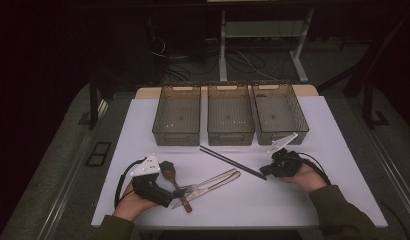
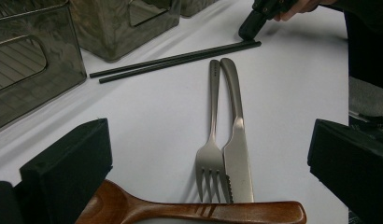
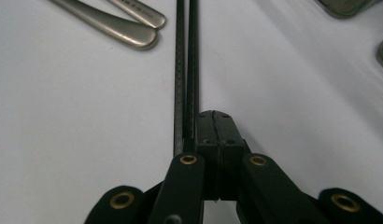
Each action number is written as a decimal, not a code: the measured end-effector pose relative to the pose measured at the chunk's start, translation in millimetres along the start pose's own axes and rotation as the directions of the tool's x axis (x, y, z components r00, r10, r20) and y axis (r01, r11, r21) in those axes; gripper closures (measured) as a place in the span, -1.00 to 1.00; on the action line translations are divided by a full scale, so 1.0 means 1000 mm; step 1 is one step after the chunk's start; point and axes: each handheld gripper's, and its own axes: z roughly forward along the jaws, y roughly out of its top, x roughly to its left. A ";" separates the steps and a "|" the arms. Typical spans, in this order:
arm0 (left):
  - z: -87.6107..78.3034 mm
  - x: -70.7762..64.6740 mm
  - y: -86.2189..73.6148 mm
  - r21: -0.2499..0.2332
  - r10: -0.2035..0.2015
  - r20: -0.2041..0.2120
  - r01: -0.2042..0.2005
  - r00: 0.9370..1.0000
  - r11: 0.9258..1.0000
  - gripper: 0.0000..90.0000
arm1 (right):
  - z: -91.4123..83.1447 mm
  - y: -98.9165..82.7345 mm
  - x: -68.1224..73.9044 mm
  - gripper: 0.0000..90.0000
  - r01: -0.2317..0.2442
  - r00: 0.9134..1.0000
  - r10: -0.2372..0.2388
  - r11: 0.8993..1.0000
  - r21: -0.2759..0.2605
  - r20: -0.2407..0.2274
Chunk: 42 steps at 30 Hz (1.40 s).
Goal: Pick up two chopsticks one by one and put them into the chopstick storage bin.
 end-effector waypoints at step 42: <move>0.002 0.000 0.000 0.006 0.000 0.002 0.000 1.000 1.000 -1.00 | 0.030 0.034 0.021 0.75 -0.003 0.999 0.011 0.989 -0.146 0.049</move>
